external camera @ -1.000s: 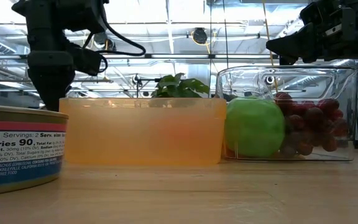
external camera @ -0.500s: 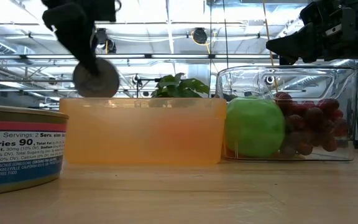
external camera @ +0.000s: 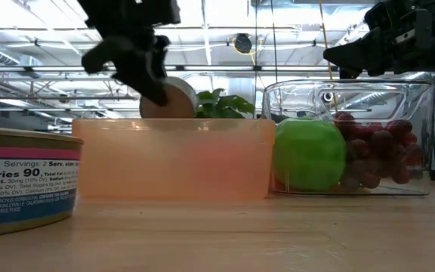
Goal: Pick & Place Food Item
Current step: Put the top green tuna can into the orange bin
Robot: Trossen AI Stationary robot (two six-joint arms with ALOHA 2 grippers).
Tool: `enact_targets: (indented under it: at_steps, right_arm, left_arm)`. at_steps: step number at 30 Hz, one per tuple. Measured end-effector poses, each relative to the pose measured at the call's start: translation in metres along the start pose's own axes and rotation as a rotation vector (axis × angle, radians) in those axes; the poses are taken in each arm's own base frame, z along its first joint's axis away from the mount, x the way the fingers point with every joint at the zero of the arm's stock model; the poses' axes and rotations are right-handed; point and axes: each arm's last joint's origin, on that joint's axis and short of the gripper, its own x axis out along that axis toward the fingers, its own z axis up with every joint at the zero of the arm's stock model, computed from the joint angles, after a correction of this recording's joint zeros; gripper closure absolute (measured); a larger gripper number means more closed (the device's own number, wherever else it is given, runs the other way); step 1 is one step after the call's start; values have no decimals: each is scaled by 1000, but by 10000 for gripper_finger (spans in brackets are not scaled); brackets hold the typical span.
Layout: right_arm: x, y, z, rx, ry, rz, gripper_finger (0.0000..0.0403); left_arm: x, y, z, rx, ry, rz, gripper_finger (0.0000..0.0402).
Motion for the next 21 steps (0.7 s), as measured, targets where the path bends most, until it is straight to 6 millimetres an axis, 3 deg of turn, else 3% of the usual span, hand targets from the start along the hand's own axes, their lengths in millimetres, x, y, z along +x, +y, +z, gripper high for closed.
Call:
enact_targets:
  at_steps: [13,19,21]
  right_arm:
    - [0,0,0,0,0,0,403]
    - [0,0,0,0,1,0,403]
    - [0,0,0,0,0,0,403]
  left_arm:
    - [59,-33,-7,194,164,-36,247]
    - [64,-35,-7,195,173,-31,246]
    - [64,-35,-7,170,171,-21,219]
